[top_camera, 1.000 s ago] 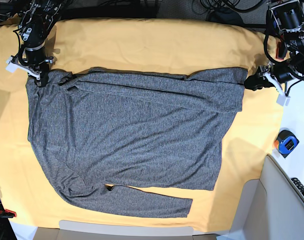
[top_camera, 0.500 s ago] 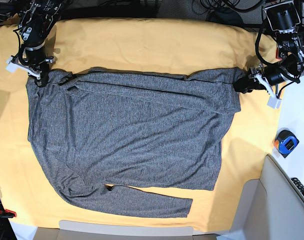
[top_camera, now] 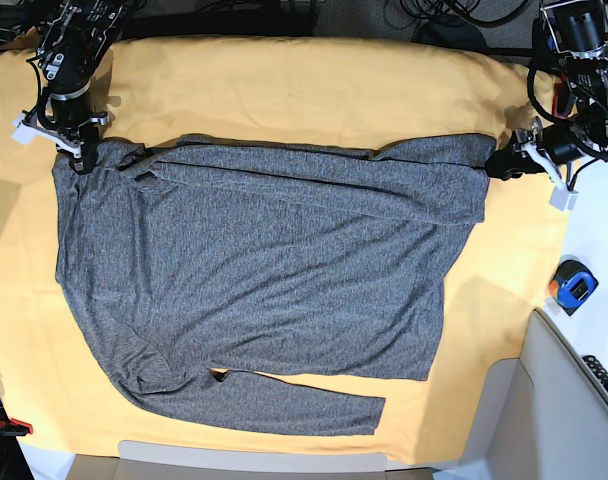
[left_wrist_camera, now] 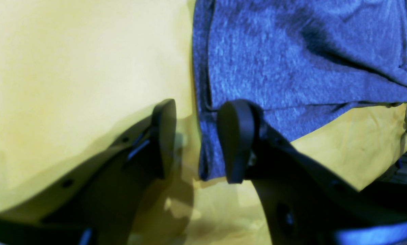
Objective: Fold the T-shirt properly
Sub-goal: 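Regrip the shoulder corners with both grippers and hold them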
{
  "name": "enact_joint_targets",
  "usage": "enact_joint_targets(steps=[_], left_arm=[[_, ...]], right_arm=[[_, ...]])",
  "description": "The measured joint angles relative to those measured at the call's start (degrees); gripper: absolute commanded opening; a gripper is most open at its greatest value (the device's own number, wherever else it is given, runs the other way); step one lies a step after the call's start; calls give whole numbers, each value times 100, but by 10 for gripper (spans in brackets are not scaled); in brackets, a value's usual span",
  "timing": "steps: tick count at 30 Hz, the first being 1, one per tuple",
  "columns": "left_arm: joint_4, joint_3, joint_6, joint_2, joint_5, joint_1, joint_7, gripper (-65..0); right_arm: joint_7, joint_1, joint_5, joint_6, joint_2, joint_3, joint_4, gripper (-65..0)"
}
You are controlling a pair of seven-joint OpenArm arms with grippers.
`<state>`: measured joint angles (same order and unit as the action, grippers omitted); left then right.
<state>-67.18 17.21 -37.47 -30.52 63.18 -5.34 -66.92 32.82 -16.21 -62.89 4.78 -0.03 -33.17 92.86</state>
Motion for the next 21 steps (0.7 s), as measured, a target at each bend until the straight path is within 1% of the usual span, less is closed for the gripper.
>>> enact_joint_targets(steps=[2, 3, 8, 10, 15, 16, 17, 18, 20, 21], left_arm=[[-122, -192, 0, -13, 50, -39, 24, -403], [-223, -271, 0, 37, 7, -39, -13, -403], [-601, -330, 44, 411, -61, -22, -258, -403], [-649, -330, 59, 468, -63, -9, -319, -403], [-647, -330, 59, 468, -61, 46, -376, -408], [-645, -332, 55, 468, -85, 90, -448, -425], [-643, -339, 57, 466, -120, 122, -498, -462], [-643, -350, 59, 468, -164, 140, -487, -509], [-632, -352, 72, 481, -247, 166, -485, -627], [-608, -356, 122, 481, -251, 166, -481, -650]], right_arm=[[-22, -2, 13, 0, 4, 44, 0, -639], [-50, -11, 59, 11, 17, 81, 0, -639], [-37, -15, 74, 17, 31, 101, 2, -639], [-44, -13, 83, 20, 31, 101, 2, -639], [-46, -35, 76, -4, 33, 101, 2, -639], [-46, -35, 79, -4, 33, 103, 0, -639], [-46, -42, 74, -7, 33, 103, 2, -640], [-46, -48, 59, -11, 33, 103, 0, -641], [-50, -48, 61, -9, 35, 103, 0, -650], [-50, -50, 59, -11, 35, 103, 0, -650]])
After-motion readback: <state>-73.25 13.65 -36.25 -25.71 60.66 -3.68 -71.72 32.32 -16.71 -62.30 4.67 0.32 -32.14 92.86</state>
